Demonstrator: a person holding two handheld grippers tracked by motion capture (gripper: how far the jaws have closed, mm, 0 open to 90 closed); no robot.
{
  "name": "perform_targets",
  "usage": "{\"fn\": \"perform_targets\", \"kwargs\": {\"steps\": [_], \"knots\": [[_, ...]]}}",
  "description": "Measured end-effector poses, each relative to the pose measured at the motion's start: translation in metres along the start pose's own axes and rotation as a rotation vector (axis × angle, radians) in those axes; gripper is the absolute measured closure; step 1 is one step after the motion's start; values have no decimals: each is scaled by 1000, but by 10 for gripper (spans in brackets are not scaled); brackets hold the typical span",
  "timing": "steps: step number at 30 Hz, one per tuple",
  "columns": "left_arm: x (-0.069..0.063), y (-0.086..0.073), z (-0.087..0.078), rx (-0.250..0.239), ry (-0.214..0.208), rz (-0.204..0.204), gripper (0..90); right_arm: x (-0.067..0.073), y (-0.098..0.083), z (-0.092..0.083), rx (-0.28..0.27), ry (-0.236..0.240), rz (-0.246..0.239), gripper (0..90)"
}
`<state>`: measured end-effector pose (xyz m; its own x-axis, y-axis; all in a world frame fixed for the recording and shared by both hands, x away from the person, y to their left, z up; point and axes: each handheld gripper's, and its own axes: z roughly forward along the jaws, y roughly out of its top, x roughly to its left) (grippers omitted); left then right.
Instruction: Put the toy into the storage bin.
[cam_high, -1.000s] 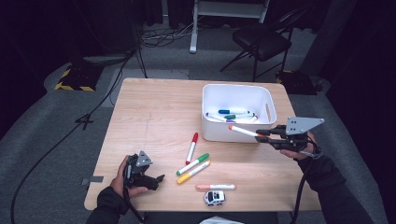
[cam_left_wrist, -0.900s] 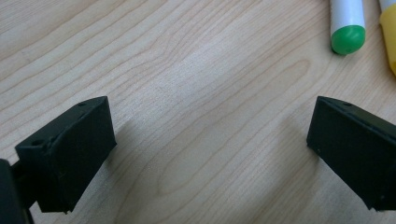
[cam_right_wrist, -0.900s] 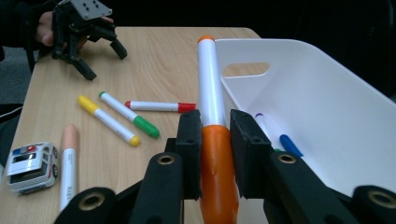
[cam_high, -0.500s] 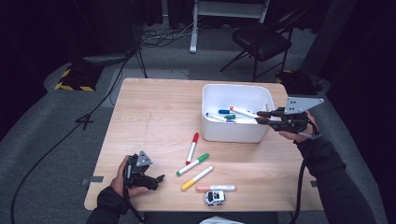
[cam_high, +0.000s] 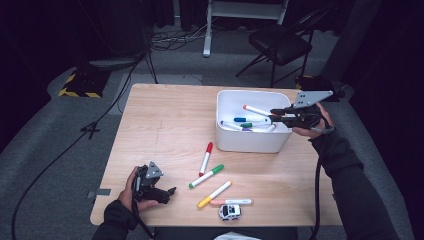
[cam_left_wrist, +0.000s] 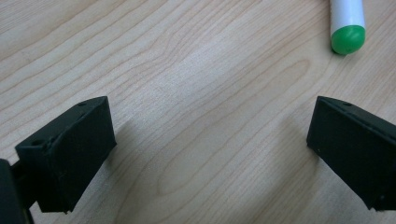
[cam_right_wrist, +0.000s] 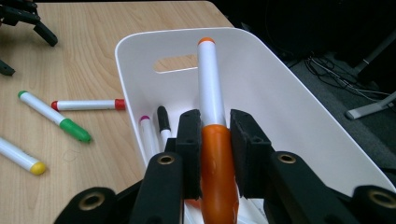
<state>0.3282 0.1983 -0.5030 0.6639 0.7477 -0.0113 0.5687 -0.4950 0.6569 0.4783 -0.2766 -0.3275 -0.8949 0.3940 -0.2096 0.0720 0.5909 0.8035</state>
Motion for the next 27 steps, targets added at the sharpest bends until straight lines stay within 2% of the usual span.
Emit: {"fn": "perform_targets", "kwargs": {"steps": [8,15,17,22,25,27], "knots": [[0,0,0,0,-1,0,13,-7,4,20,61,3,-5,750],[0,0,0,0,0,1,13,-9,1,38,144,12,-9,749],[0,0,0,0,0,0,13,-10,0,42,178,6,-16,749],[0,0,0,0,0,0,13,-15,-4,45,222,9,-12,749],[0,0,0,0,0,0,13,-16,-8,46,233,11,-1,749],[0,0,0,0,0,0,13,-17,-10,46,245,11,-10,748]]}}
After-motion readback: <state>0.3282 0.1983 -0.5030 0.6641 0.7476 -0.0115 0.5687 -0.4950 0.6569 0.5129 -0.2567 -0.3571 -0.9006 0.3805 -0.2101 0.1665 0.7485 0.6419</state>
